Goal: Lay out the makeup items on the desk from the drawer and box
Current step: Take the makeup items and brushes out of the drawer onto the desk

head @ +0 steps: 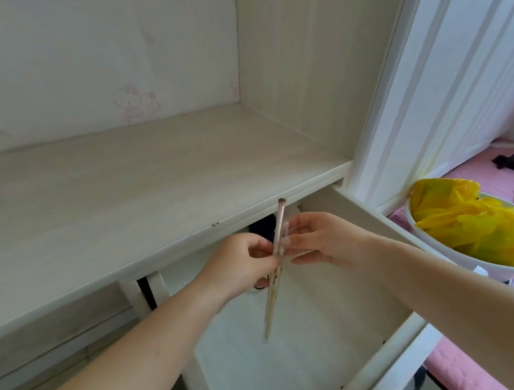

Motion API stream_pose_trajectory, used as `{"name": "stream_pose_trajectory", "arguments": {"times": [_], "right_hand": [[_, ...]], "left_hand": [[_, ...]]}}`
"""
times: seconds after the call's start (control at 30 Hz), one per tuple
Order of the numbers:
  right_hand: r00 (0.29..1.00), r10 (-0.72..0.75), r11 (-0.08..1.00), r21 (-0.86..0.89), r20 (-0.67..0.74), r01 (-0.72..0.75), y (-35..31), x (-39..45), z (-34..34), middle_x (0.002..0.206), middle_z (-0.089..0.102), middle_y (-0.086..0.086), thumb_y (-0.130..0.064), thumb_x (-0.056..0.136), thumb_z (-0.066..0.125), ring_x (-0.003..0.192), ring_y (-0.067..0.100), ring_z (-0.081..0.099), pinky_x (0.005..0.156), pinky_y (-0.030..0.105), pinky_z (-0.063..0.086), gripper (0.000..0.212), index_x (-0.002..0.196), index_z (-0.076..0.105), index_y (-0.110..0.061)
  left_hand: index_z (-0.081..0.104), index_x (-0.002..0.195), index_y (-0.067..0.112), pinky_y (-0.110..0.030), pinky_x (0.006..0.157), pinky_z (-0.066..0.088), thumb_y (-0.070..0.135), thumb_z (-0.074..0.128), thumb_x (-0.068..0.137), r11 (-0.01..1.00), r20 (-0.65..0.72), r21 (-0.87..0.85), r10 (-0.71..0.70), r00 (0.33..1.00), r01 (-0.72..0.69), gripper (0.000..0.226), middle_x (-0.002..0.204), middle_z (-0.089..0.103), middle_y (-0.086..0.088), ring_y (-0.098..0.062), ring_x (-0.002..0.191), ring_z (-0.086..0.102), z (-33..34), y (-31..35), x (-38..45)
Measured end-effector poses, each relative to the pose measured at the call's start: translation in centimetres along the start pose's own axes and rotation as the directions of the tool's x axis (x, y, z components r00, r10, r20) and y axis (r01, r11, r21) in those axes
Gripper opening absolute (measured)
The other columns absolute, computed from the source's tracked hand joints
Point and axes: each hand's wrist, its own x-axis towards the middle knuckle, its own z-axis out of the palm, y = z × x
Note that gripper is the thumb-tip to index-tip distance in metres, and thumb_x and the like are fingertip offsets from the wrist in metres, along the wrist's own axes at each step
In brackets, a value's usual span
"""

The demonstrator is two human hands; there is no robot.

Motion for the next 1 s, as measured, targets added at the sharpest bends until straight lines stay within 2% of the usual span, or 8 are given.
{"name": "stream_pose_trajectory", "arguments": {"times": [0.07,0.13,0.2,0.27,0.4,0.5,0.77,1.0], "right_hand": [[0.999,-0.048,0.997,0.060,0.010,0.047,-1.1,0.0,1.3,0.093,0.072,0.004,-0.018,0.082,0.070,0.091,0.016,0.069,0.085,0.031,0.055,0.018,0.098,0.065,-0.012],[0.995,-0.097,0.990,0.104,-0.013,0.097,-2.6,0.1,2.6,0.088,0.072,0.001,-0.022,0.079,0.072,0.088,0.013,0.069,0.078,0.027,0.056,0.016,0.091,0.065,-0.014],[0.990,-0.136,0.982,0.126,-0.030,0.138,-4.2,0.2,3.8,0.086,0.072,0.000,-0.029,0.069,0.076,0.089,0.014,0.070,0.076,0.026,0.055,0.025,0.086,0.064,-0.016],[0.986,-0.161,0.977,0.135,-0.040,0.165,-5.5,0.6,4.6,0.089,0.072,0.002,-0.034,0.066,0.076,0.094,0.017,0.069,0.083,0.034,0.055,0.030,0.086,0.063,-0.016],[0.975,-0.214,0.956,0.192,-0.052,0.220,-8.5,2.2,7.0,0.090,0.073,0.002,-0.025,0.080,0.069,0.093,0.017,0.070,0.070,0.028,0.056,0.014,0.091,0.064,-0.016],[0.969,-0.240,0.939,0.240,-0.060,0.247,-11.1,4.2,9.4,0.084,0.070,-0.001,-0.020,0.087,0.063,0.086,0.014,0.069,0.070,0.029,0.056,0.009,0.094,0.067,-0.016],[0.981,-0.194,0.955,0.229,-0.006,0.190,-16.4,12.1,18.0,0.081,0.064,-0.002,-0.018,0.093,0.055,0.074,0.010,0.064,0.059,0.025,0.054,0.016,0.104,0.068,-0.015],[0.989,-0.145,0.983,0.113,-0.015,0.145,-18.7,18.8,24.1,0.085,0.061,0.003,-0.009,0.091,0.053,0.077,0.012,0.061,0.066,0.030,0.058,0.014,0.096,0.065,-0.014]], "left_hand": [[0.070,0.085,0.012,-0.029,0.064,0.060,0.012,0.070,0.082,0.995,-0.042,-0.082,0.045,0.998,-0.048,0.003,0.079,0.074,-0.007,-0.017,0.073,0.073,-1.0,1.3,-0.4],[0.070,0.087,0.010,-0.023,0.061,0.058,0.013,0.071,0.082,0.987,-0.086,-0.122,0.091,0.992,-0.102,0.006,0.076,0.075,-0.003,-0.013,0.070,0.073,-2.4,2.4,-1.0],[0.072,0.088,0.013,-0.023,0.064,0.058,0.017,0.073,0.081,0.985,-0.138,-0.098,0.126,0.982,-0.140,0.008,0.080,0.075,-0.002,-0.012,0.074,0.072,-3.8,3.1,-1.7],[0.072,0.087,0.014,-0.022,0.065,0.058,0.018,0.074,0.080,0.980,-0.178,-0.114,0.138,0.974,-0.160,0.008,0.081,0.075,-0.001,-0.011,0.076,0.072,-5.1,3.6,-2.1],[0.070,0.088,0.012,-0.022,0.063,0.057,0.015,0.072,0.081,0.965,-0.269,-0.167,0.154,0.951,-0.203,0.007,0.081,0.074,-0.003,-0.013,0.077,0.073,-9.1,4.2,-3.2],[0.071,0.087,0.013,-0.020,0.061,0.056,0.013,0.070,0.083,0.957,-0.366,-0.182,0.146,0.919,-0.225,0.004,0.081,0.073,-0.003,-0.012,0.077,0.072,-13.1,4.0,-3.9],[0.069,0.088,0.014,-0.020,0.057,0.055,0.011,0.065,0.087,0.953,-0.577,-0.217,0.051,0.815,-0.213,0.005,0.082,0.069,-0.005,-0.006,0.067,0.070,-23.5,1.3,-4.6],[0.065,0.086,0.021,-0.022,0.061,0.057,0.008,0.060,0.090,0.959,-0.714,-0.214,-0.023,0.700,-0.186,0.014,0.084,0.068,-0.001,-0.011,0.076,0.068,-30.5,-1.9,-2.6]]}}
